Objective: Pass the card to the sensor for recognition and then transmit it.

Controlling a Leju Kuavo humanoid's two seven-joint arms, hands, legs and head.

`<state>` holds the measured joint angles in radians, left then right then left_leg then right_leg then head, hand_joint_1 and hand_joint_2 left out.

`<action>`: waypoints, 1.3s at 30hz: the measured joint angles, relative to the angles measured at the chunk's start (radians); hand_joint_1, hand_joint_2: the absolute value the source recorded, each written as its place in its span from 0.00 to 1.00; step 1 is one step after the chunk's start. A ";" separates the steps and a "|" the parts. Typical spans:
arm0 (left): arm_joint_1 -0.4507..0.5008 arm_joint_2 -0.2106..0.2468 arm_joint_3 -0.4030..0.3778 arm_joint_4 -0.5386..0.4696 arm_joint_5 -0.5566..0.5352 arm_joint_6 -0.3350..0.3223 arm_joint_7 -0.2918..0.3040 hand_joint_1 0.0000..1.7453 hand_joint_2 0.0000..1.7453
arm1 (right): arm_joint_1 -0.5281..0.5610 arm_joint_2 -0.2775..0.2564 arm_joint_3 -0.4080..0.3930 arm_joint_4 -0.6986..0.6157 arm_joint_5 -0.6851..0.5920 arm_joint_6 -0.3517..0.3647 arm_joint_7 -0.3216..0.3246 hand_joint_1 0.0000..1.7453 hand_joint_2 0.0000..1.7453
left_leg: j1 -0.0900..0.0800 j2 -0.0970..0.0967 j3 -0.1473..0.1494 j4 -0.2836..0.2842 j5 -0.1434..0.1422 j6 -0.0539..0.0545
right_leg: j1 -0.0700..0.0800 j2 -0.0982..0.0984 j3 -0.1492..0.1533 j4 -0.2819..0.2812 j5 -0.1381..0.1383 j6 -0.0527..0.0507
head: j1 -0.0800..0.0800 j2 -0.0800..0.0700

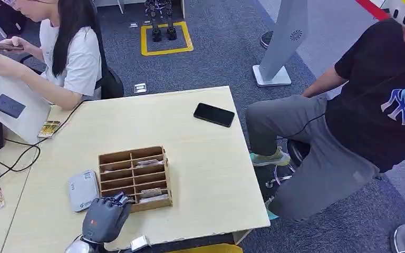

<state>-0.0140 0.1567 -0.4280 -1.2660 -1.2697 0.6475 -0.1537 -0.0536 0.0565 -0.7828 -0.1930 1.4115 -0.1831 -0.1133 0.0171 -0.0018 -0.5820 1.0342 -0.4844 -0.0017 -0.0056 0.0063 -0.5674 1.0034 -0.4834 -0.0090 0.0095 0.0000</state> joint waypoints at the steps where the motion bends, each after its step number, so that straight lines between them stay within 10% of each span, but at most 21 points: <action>1: -0.001 0.023 0.005 -0.023 0.031 -0.019 -0.013 1.00 1.00 | 0.000 0.000 0.000 0.000 0.000 -0.001 -0.003 0.00 1.00 | 0.000 0.000 0.000 0.000 0.000 0.000 | 0.000 0.000 0.000 0.000 0.000 0.000 | 0.000 0.000; 7: -0.092 0.180 0.107 -0.199 0.207 -0.187 -0.093 1.00 1.00 | -0.001 0.000 -0.002 0.000 0.003 -0.001 -0.013 0.00 1.00 | 0.003 -0.001 -0.001 0.000 0.003 -0.003 | 0.003 -0.001 -0.001 0.000 0.001 -0.002 | 0.000 0.000; 14: -0.429 0.355 0.167 -0.283 0.388 -0.487 -0.117 1.00 1.00 | -0.010 0.000 -0.016 0.000 0.004 -0.001 -0.018 0.00 1.00 | 0.003 -0.003 -0.002 0.000 0.007 -0.004 | 0.003 -0.002 -0.001 0.001 0.005 -0.004 | 0.000 0.000; 33: -0.531 0.424 0.167 -0.311 0.418 -0.495 -0.081 1.00 1.00 | -0.010 0.000 -0.024 0.000 0.004 0.001 -0.018 0.00 1.00 | 0.003 -0.001 -0.002 0.000 0.007 -0.004 | 0.002 0.000 -0.003 0.000 0.005 -0.003 | 0.000 0.000; 39: -0.616 0.376 0.159 -0.142 0.216 -0.360 0.019 1.00 1.00 | -0.017 0.001 -0.024 0.000 0.023 0.011 -0.005 0.00 1.00 | 0.002 -0.001 -0.002 0.000 0.007 -0.004 | 0.002 0.000 -0.003 0.000 0.006 -0.003 | 0.000 0.000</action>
<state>-0.6296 0.5330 -0.2693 -1.4083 -1.0541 0.2871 -0.1347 -0.0704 0.0576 -0.8072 -0.1930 1.4347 -0.1724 -0.1183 0.0195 -0.0027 -0.5842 1.0345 -0.4776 -0.0054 -0.0033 0.0063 -0.5703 1.0037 -0.4777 -0.0121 0.0095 0.0000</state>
